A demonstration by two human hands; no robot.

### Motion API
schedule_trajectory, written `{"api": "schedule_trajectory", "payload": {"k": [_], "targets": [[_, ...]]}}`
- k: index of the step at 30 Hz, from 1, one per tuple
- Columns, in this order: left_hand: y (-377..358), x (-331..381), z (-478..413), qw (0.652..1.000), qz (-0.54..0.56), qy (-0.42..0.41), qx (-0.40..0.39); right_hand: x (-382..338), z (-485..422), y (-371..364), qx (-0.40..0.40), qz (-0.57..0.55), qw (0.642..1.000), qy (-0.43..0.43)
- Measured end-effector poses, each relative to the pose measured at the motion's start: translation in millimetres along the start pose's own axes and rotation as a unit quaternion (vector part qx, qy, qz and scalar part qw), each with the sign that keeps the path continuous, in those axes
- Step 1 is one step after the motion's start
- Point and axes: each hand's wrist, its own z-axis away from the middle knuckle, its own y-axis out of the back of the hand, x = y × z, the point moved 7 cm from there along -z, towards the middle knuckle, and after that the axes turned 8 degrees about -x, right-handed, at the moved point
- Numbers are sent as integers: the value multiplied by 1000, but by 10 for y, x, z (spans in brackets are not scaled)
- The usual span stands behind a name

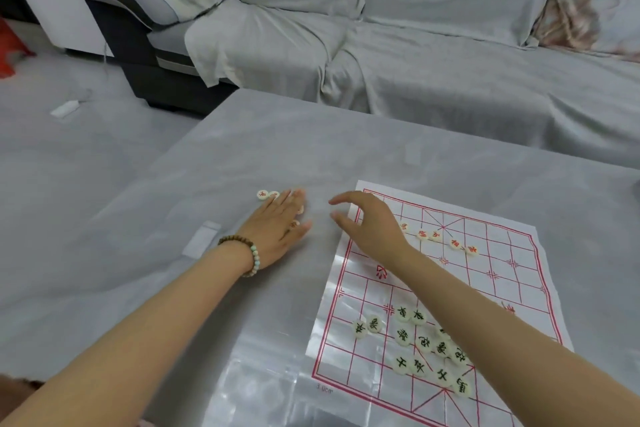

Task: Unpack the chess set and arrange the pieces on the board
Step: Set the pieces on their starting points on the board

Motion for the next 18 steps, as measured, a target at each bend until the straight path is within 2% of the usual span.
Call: {"api": "schedule_trajectory", "payload": {"k": [2,4,7,10,13,18], "targets": [[60,-119,90,999,23,-18,31,-44,-82,-127,-22,-1,1000,-11],[116,-301,172,997,60,-3,53,-108,-155,-267,-54,3,998,-9],[119,-477,255,996,71,12,51,-242,-237,-529,-123,28,992,22],[54,-499,286,996,81,8,42,-327,-258,-701,-159,56,984,60],[52,-513,289,992,109,-3,60,-318,-232,-701,-143,106,980,89],[117,-533,282,984,144,-18,106,-200,-203,-492,-83,101,990,42]]}}
